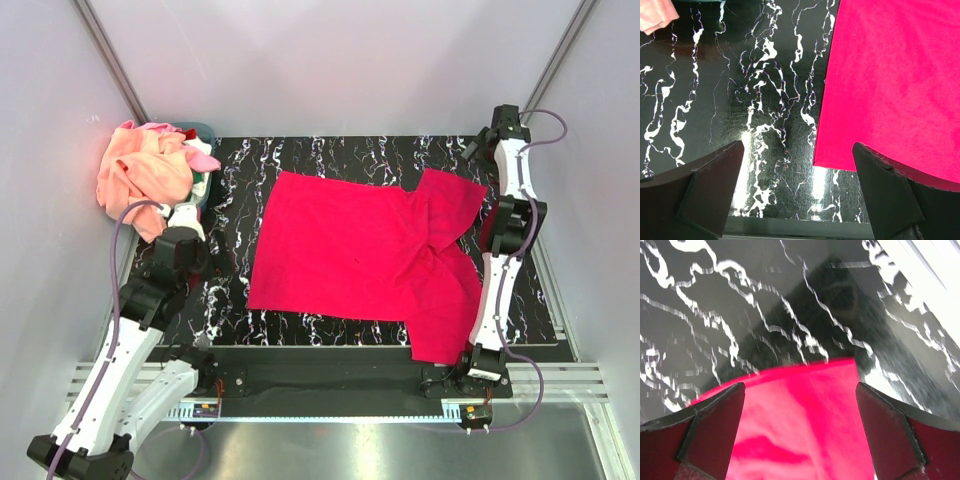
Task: Fold and stack the t-shirts
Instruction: Flatten the tshirt out
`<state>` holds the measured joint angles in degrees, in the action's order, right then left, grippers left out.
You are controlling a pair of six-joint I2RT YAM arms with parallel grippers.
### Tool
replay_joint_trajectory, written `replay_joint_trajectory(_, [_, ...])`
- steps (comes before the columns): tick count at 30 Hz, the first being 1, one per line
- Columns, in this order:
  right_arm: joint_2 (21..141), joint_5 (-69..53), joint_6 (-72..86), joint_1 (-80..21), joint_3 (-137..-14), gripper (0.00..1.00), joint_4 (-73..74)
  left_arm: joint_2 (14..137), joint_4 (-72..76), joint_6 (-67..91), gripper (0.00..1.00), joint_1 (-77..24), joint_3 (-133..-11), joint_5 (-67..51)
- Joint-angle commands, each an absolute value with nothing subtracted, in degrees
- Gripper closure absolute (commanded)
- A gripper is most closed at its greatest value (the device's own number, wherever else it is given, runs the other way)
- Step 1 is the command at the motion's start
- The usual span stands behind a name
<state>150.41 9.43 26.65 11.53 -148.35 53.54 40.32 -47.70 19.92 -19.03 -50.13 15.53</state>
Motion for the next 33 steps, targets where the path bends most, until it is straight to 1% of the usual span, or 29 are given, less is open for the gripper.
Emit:
replay_joint_trajectory(1, [134.26,10.02,27.07,11.16,-142.31,0.01,51.15,41.39,-45.35,19.77,0.03,-19.07,-50.71,17.22])
replay_joint_trajectory(2, [131.77,8.54,27.59,11.16,-139.86,0.0,51.67,41.92,-45.44,19.78,0.04,-18.9,-50.89,17.49])
replay_joint_trajectory(3, [128.96,6.79,28.55,11.16,-133.05,0.0,51.16,43.58,-45.61,19.86,0.04,-18.72,-51.24,17.75])
replay_joint_trajectory(4, [123.19,5.03,29.43,11.16,-128.89,0.0,49.06,44.72,-46.31,20.04,0.05,-18.63,-52.37,17.93])
replay_joint_trajectory(5, [120.35,0.92,30.31,11.16,-124.67,0.0,47.56,46.13,-46.58,20.47,0.05,-18.63,-52.9,18.1])
replay_joint_trajectory(6, [115.62,-1.64,31.02,11.16,-116.54,0.0,45.72,48.75,-46.23,21.78,0.05,-18.72,-53.26,17.93])
replay_joint_trajectory(9, [112.07,-6.14,30.25,11.16,-106.65,0.0,42.81,54.55,-42.55,24.68,0.06,-18.98,-54.14,13.04])
replay_joint_trajectory(11, [112.41,-6.85,29.1,11.16,-104.51,0.01,44.11,58.25,-38.44,26.19,0.06,-19.86,-54.58,11.78])
replay_joint_trajectory(14, [115.48,-8.69,28.21,11.16,-104.15,0.04,46.57,67.12,-33.51,28.03,0.07,-20.56,-57.21,9.94])
replay_joint_trajectory(15, [116.36,-9.05,28.82,11.16,-104.5,0.05,47.02,71.85,-32.36,28.65,0.07,-20.74,-59.22,8.71])
replay_joint_trajectory(17, [119.26,-9.93,29.26,11.16,-105.46,0.07,48.16,76.7,-29.11,29.18,0.09,-21.18,-61.77,7.39])
replay_joint_trajectory(18, [120.4,-9.76,29.44,11.08,-106.77,0.07,48.77,81.17,-27.96,29.7,0.09,-21.18,-62.74,5.99])
replay_joint_trajectory(21, [125.67,-8.97,28.75,10.99,-110.37,0.08,51.23,89.08,-25.06,31.63,0.11,-21.27,-66.61,3.53])
replay_joint_trajectory(28, [138.58,-5.63,29.71,9.93,-120.83,0.13,54.31,100.01,-19.78,35.33,0.12,-21.45,-68.55,0.44])
replay_joint_trajectory(29, [140.43,-4.93,29.88,9.76,-122.94,0.13,55.01,100.89,-19.25,35.51,0.12,-21.45,-69.25,0.35])
replay_joint_trajectory(30, [142.54,-4.66,29.8,9.67,-128.44,0.13,56.06,102.46,-18.99,35.59,0.12,-21.45,-69.87,0.35])
replay_joint_trajectory(32, [149.65,-4.39,29.79,9.58,-135.49,0.13,59.57,104.58,-19.07,35.51,0.12,-21.36,-72.58,0.35])
replay_joint_trajectory(33, [154.64,-4.57,30.06,9.58,-143.36,0.13,60.89,106.94,-19.16,35.25,0.12,-21.36,-73.73,0.35])
